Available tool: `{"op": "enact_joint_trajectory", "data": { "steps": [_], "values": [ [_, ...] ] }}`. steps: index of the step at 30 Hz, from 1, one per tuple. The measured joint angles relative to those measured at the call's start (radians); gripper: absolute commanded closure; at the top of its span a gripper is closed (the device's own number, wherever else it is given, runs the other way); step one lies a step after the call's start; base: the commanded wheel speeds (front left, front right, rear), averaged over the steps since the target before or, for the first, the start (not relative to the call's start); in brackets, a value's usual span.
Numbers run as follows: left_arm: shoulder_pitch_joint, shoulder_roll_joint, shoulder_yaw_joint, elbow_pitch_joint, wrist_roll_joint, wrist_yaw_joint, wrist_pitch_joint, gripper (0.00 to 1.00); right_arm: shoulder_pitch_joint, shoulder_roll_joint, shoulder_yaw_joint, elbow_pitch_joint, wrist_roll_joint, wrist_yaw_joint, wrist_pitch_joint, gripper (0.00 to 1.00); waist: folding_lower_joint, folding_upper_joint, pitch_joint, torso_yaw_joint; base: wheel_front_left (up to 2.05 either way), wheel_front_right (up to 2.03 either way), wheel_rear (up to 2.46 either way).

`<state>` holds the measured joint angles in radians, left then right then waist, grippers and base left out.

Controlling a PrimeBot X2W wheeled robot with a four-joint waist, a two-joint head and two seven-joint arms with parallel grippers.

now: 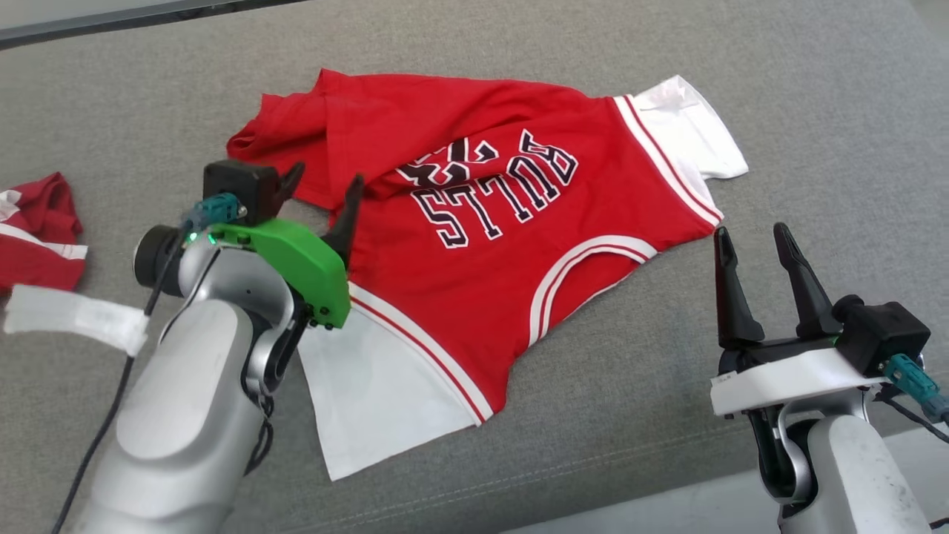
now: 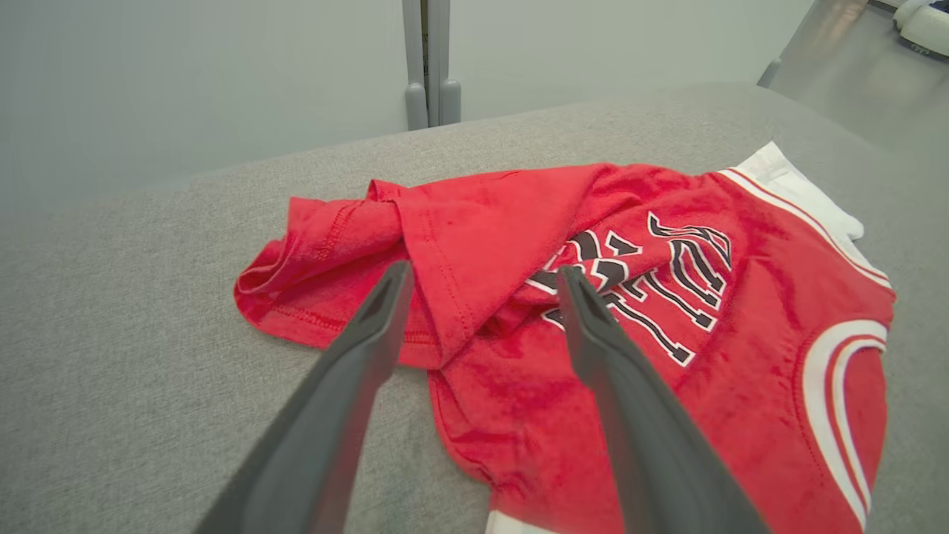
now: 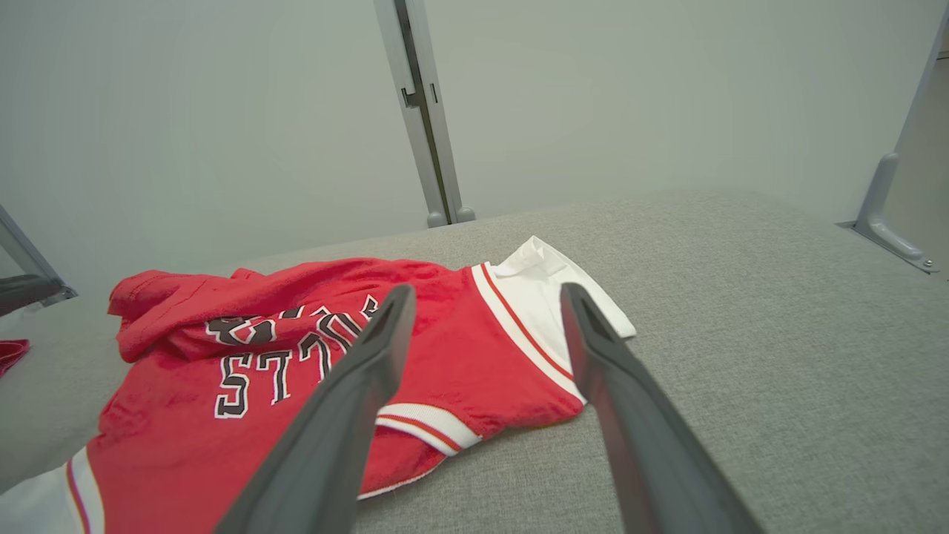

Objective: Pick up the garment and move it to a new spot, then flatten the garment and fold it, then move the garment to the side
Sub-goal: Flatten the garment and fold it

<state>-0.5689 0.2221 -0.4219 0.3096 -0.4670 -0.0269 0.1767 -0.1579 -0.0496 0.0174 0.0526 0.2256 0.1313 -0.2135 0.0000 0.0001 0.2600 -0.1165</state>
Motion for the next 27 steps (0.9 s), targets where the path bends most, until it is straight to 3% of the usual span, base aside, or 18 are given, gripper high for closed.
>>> {"op": "enact_joint_trajectory", "data": {
  "steps": [9,17,18,19,27],
  "values": [
    [-0.206,-0.007,0.036,0.331,-0.042,-0.032,0.04,0.0,-0.043,0.0,0.039,0.032,0.036,0.0,-0.031,0.0,0.0,0.0,0.07,-0.089,0.0,0.0,0.0],
    [-0.31,-0.002,0.058,0.501,-0.061,-0.05,0.011,0.02,-0.061,0.0,0.04,0.055,0.053,0.0,-0.044,0.0,0.0,0.0,0.127,-0.141,0.0,0.0,0.0],
    [-0.318,-0.003,0.058,0.508,-0.061,-0.052,0.005,0.58,-0.062,0.0,0.036,0.058,0.052,0.0,-0.045,0.0,0.0,0.0,0.132,-0.144,0.0,0.0,0.0],
    [-0.323,-0.006,0.057,0.511,-0.062,-0.056,-0.008,1.0,-0.063,0.0,0.031,0.062,0.051,0.0,-0.045,0.0,0.0,0.0,0.136,-0.146,0.0,0.0,0.0],
    [-0.305,-0.018,0.044,0.481,-0.063,-0.062,-0.104,1.0,-0.072,0.0,0.009,0.062,0.044,0.0,-0.048,0.0,0.0,0.0,0.142,-0.113,0.0,0.0,0.0]
  ]
}}
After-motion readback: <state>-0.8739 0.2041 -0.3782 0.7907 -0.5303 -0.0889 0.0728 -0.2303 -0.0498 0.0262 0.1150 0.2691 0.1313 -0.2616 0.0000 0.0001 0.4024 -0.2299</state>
